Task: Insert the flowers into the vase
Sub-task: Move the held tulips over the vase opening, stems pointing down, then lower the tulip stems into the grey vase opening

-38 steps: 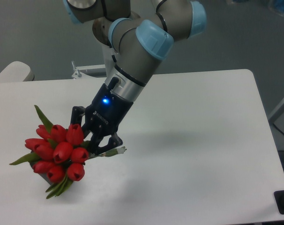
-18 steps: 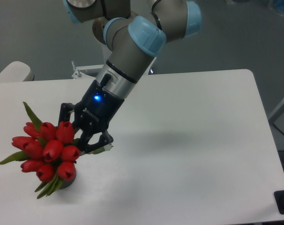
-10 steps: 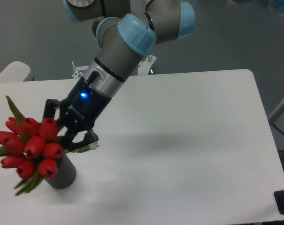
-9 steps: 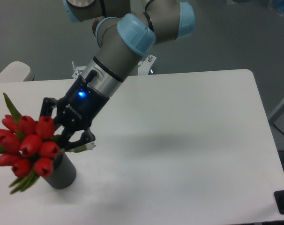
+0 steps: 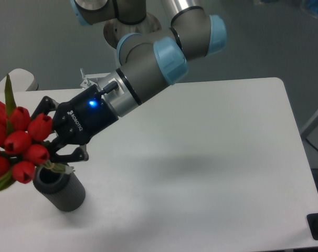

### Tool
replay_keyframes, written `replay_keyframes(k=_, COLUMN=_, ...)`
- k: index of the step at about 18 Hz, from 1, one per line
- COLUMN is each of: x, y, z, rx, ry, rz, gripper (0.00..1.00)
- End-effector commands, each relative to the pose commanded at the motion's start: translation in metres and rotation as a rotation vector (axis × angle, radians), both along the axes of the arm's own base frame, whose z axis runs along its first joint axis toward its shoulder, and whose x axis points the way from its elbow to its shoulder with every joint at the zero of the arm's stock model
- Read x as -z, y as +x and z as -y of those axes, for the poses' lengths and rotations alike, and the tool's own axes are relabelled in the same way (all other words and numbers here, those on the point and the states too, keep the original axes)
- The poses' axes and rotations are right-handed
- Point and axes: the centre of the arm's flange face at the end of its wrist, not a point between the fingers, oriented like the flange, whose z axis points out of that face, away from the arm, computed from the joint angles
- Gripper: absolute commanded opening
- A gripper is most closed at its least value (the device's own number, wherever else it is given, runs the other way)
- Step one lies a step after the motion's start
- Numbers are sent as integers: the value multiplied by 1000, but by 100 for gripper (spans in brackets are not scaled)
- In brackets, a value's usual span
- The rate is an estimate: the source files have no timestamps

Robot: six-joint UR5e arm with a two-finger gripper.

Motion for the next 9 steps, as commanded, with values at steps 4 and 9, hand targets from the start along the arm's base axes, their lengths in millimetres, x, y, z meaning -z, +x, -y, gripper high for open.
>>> replay_keyframes(k=4, x=4, y=15, z=-4, rx=38, ry=10, rz=27, gripper=32)
replay_keyframes(k=9, x=18, y=24, z=-5, rx=59, ry=31, rz=1, gripper=32)
